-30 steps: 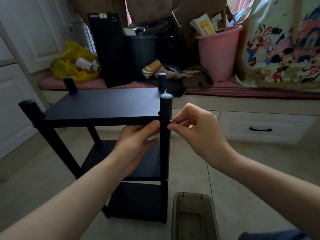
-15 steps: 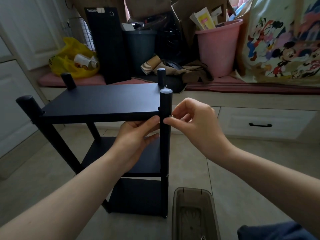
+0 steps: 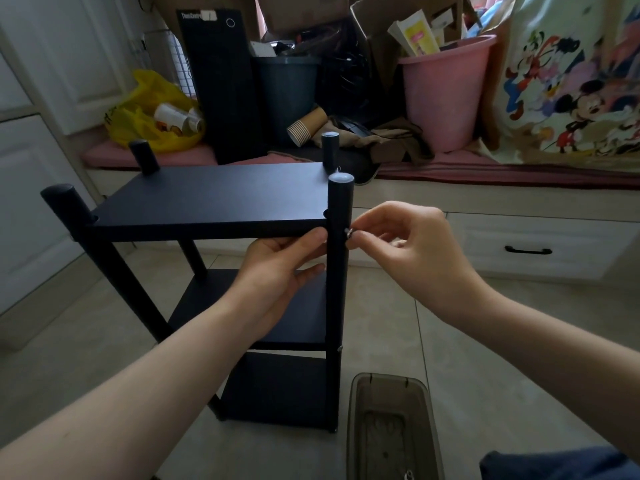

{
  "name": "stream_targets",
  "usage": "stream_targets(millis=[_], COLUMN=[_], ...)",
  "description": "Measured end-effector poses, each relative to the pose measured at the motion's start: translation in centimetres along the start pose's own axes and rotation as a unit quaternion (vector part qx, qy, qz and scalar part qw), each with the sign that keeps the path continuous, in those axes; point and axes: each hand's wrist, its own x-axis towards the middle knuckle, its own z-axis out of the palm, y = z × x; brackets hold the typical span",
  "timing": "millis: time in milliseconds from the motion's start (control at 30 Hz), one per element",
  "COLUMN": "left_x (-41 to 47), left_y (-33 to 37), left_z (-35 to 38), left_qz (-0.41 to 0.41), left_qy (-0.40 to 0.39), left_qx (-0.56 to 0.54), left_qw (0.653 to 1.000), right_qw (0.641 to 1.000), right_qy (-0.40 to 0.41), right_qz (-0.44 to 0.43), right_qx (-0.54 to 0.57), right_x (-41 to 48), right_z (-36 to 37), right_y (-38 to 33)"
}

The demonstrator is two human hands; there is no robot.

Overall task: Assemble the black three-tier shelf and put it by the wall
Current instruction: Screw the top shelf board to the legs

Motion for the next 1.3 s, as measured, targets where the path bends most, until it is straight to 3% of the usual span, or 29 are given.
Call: stream_targets(millis=[367, 533, 700, 833, 900, 967, 1033, 1067, 1133, 1300], left_x=[-0.2, -0.2, -0.4, -0.9, -1.6, -2.1, -2.3, -2.2, -1.8, -0.8], left_y=[0.2, 0.3, 0.5, 0.9, 1.1, 1.3, 2.0, 2.4, 3.0, 2.9], left_z=[0.3, 0.3, 0.5, 1.0, 0.9, 0.5, 0.6, 0.6, 1.0, 1.8], left_qz=[0.000, -0.005, -0.007, -0.012, 0.060, 0.233, 0.372, 0.401, 0.398, 0.291], left_qy=[0.007, 0.019, 0.024, 0.057, 0.081, 0.100, 0.135, 0.155, 0.180, 0.110], left_qx=[0.013, 0.020, 0.024, 0.082, 0.243, 0.456, 0.555, 0.571, 0.591, 0.612], left_qw=[1.000, 1.000, 0.999, 0.995, 0.965, 0.853, 0.732, 0.700, 0.678, 0.727], right_qw=[0.997, 0.996, 0.977, 0.962, 0.963, 0.965, 0.962, 0.959, 0.946, 0.919], right_qy=[-0.017, -0.014, -0.165, -0.202, -0.191, -0.180, -0.182, -0.185, -0.193, -0.211], right_qz=[0.037, 0.073, 0.087, 0.099, 0.100, 0.103, 0.118, 0.129, 0.154, 0.196], right_qx=[0.066, 0.042, 0.105, 0.154, 0.161, 0.163, 0.164, 0.172, 0.208, 0.269], right_x=[0.5, 0.9, 1.8, 2.3, 2.5, 2.7, 2.9, 3.0, 3.2, 3.6], right_z=[0.2, -0.3, -1.0, -1.1, -1.0, -0.9, -0.9, -1.0, -1.2, -1.3], right_y=[0.3, 0.5, -0.1, 0.0, 0.3, 0.6, 1.0, 1.2, 1.4, 1.7])
